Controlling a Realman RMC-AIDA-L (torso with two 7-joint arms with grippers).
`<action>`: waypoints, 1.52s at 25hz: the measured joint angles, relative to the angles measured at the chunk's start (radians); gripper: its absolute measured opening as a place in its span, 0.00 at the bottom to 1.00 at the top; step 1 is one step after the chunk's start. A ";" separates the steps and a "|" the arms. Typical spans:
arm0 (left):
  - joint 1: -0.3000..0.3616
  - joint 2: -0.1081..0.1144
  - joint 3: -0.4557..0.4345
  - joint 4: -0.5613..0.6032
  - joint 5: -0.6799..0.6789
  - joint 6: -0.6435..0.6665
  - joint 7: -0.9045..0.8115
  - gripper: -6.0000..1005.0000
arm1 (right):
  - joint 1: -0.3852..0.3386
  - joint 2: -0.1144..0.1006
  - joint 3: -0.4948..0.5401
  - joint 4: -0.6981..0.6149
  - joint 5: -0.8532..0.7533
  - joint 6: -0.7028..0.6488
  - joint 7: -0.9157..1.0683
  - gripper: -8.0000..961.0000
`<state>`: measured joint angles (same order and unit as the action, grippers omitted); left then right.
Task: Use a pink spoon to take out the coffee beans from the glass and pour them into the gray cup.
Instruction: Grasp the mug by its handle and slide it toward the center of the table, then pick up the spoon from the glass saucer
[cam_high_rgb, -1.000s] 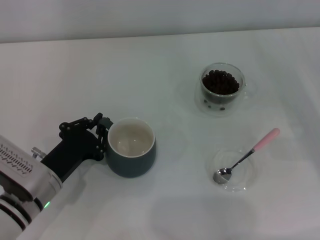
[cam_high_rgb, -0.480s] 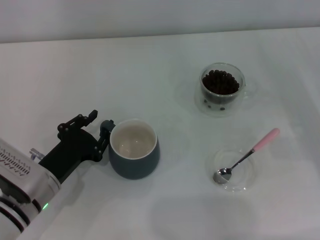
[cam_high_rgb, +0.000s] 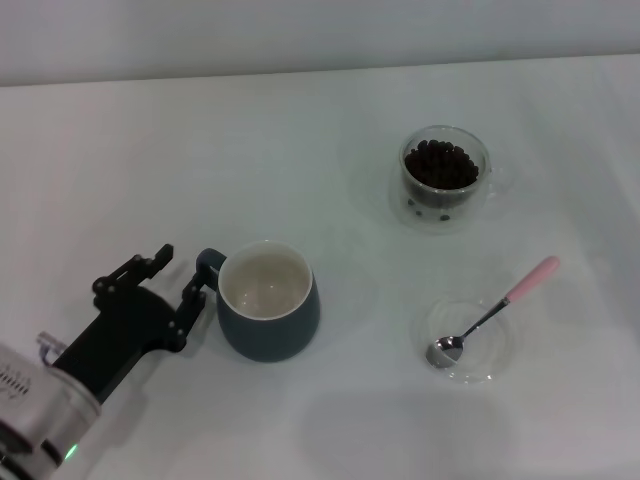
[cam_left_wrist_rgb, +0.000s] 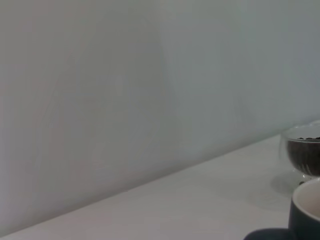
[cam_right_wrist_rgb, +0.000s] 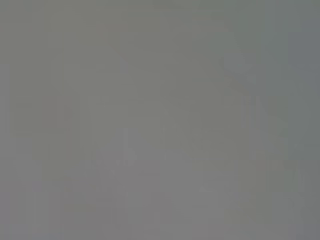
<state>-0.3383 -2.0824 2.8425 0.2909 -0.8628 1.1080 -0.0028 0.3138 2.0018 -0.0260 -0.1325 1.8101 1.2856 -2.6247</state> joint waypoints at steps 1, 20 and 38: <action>0.009 0.001 0.000 -0.002 0.000 0.011 0.000 0.46 | -0.001 0.000 0.000 0.000 0.000 0.000 0.000 0.87; 0.172 0.001 -0.011 -0.052 -0.142 0.313 0.006 0.46 | -0.104 -0.070 -0.175 -0.185 -0.284 -0.027 0.649 0.87; 0.129 0.006 -0.014 -0.063 -0.315 0.502 0.004 0.46 | -0.095 -0.072 -0.284 -0.037 -0.517 0.152 1.069 0.86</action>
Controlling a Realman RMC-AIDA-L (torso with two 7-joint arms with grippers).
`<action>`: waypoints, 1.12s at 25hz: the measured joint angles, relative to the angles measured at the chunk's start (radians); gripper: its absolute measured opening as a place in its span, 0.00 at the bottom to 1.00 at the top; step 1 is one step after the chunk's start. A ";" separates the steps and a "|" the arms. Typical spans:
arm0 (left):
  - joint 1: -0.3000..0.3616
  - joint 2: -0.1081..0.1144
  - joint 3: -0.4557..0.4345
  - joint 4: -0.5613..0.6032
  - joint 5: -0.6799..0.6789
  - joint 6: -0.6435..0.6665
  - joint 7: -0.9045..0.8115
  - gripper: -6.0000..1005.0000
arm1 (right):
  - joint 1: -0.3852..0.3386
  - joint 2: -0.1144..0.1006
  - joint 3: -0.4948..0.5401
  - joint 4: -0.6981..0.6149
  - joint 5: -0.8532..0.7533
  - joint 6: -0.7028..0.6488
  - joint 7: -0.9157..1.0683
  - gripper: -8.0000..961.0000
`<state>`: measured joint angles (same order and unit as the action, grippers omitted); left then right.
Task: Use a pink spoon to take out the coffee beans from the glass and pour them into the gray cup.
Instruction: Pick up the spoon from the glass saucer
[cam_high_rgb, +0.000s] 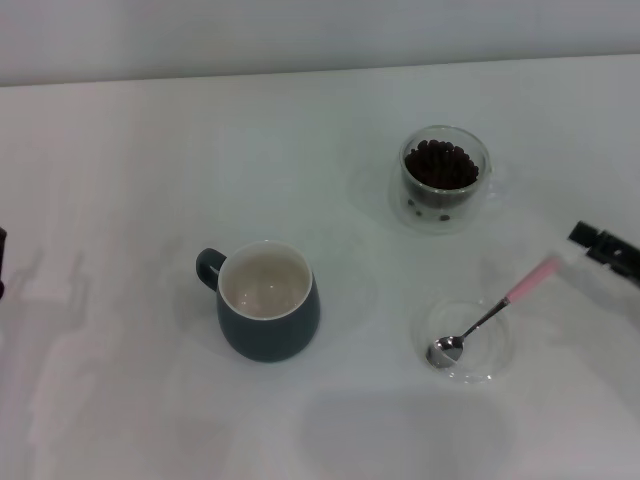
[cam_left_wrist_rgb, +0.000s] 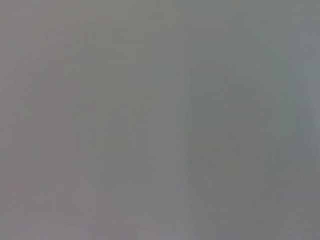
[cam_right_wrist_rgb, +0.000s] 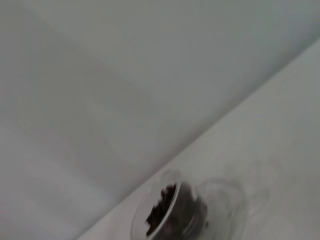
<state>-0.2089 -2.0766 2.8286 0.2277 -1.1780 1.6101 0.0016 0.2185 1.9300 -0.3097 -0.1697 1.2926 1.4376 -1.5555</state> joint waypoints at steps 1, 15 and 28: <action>-0.001 0.000 0.000 0.000 -0.005 0.008 0.000 0.46 | 0.000 0.009 -0.001 0.000 -0.007 -0.002 0.002 0.86; -0.004 0.000 0.000 -0.017 -0.035 0.068 0.001 0.46 | 0.004 0.068 -0.014 0.009 -0.021 -0.019 -0.016 0.86; -0.004 -0.001 0.000 -0.024 -0.048 0.077 0.000 0.46 | 0.011 0.069 -0.012 0.054 -0.016 -0.024 -0.064 0.77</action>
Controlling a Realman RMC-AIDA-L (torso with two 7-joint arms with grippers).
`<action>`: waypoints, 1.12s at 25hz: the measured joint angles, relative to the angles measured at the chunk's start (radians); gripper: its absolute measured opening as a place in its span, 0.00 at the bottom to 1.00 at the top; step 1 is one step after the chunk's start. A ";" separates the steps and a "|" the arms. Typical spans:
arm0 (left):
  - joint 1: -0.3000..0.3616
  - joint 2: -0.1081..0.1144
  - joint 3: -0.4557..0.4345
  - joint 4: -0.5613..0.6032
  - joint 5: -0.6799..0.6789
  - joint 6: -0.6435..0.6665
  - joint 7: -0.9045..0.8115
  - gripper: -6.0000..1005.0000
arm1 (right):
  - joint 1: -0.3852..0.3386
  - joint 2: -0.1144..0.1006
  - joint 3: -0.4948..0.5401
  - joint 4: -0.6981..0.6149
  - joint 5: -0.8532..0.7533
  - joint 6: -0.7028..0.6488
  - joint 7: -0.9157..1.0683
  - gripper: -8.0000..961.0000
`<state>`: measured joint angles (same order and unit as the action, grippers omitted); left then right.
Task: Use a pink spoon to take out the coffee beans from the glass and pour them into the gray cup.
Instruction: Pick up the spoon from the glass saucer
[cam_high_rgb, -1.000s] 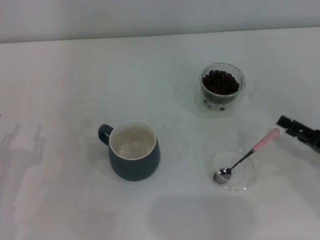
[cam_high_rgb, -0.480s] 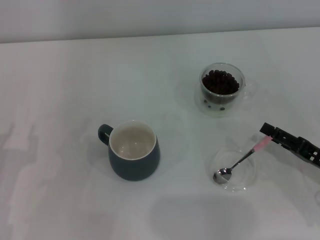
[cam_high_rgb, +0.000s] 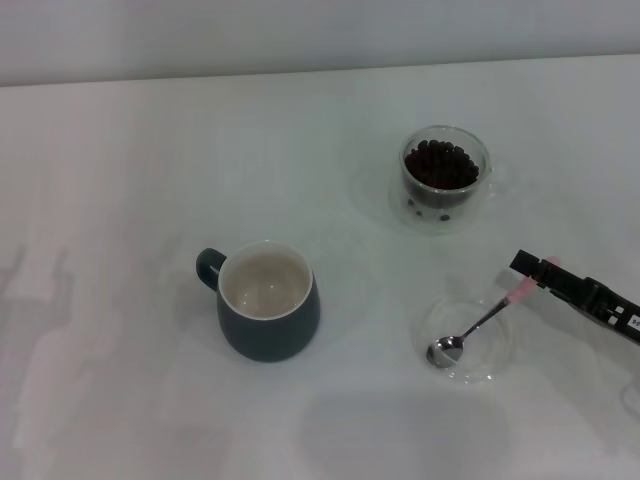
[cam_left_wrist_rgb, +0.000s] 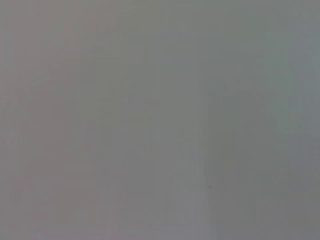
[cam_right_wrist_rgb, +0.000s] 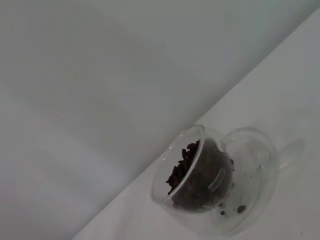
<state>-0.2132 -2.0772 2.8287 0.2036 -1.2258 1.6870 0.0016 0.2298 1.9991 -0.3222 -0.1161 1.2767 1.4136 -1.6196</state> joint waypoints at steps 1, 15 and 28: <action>0.000 0.000 0.000 0.000 0.000 0.000 0.000 0.46 | 0.001 0.000 0.000 0.000 0.000 0.000 0.000 0.75; 0.002 -0.001 0.000 0.000 0.005 0.000 0.000 0.46 | 0.001 0.001 0.007 0.007 0.001 -0.025 -0.007 0.58; -0.002 -0.002 0.000 0.000 0.007 0.000 0.000 0.46 | 0.000 0.001 0.008 0.007 -0.001 -0.031 -0.002 0.41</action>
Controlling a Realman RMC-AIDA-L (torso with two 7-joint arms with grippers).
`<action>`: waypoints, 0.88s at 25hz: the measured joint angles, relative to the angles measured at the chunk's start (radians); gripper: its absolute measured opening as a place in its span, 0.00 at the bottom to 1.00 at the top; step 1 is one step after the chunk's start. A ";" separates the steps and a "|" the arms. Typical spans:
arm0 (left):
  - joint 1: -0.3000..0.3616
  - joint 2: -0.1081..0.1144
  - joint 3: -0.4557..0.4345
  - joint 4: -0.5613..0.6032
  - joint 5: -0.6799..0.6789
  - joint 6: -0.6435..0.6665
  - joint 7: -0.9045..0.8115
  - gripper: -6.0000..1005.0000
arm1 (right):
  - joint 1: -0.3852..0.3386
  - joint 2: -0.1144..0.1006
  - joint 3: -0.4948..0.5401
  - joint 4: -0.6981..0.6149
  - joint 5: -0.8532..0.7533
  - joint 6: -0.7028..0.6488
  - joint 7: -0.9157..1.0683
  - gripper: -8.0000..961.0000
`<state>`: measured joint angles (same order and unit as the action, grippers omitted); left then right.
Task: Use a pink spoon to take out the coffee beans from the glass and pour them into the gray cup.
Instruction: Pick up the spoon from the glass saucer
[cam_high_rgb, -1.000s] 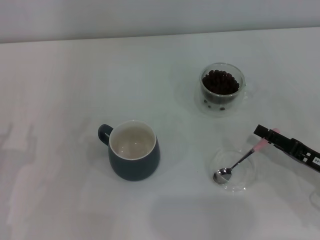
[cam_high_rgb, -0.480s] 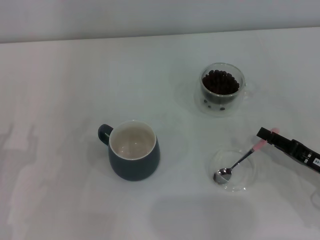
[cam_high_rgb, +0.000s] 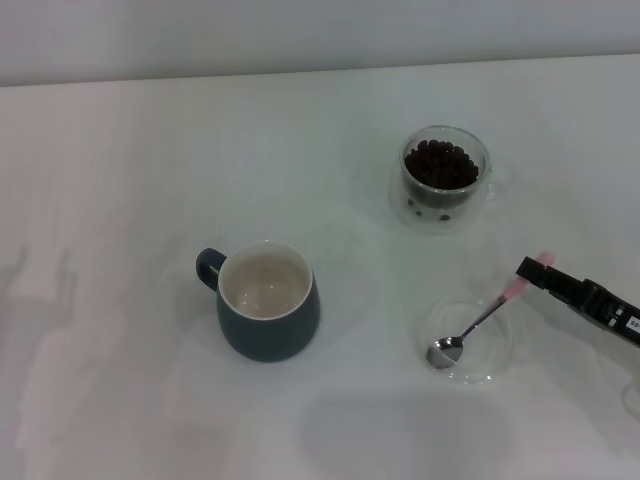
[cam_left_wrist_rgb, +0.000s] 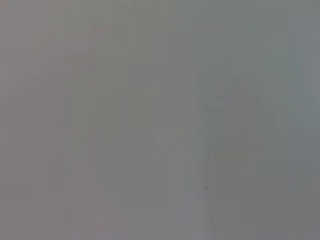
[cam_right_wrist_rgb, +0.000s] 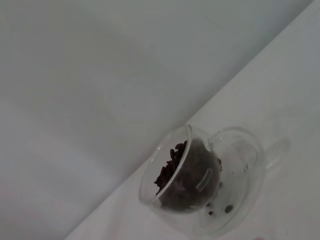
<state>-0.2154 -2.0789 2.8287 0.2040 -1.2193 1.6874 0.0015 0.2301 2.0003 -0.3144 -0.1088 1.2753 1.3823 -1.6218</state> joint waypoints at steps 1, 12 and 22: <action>0.000 0.000 0.000 0.000 0.000 0.000 0.000 0.45 | 0.000 0.000 -0.001 0.000 -0.001 0.000 0.000 0.40; 0.001 -0.001 0.000 0.001 0.000 0.000 0.000 0.45 | 0.009 0.000 -0.012 0.006 -0.004 -0.025 0.002 0.33; 0.005 -0.001 0.000 0.000 -0.001 -0.001 0.000 0.45 | 0.021 0.000 -0.012 0.006 -0.004 -0.048 0.012 0.31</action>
<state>-0.2107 -2.0801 2.8287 0.2040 -1.2204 1.6867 0.0014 0.2512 2.0003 -0.3268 -0.1027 1.2716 1.3341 -1.6102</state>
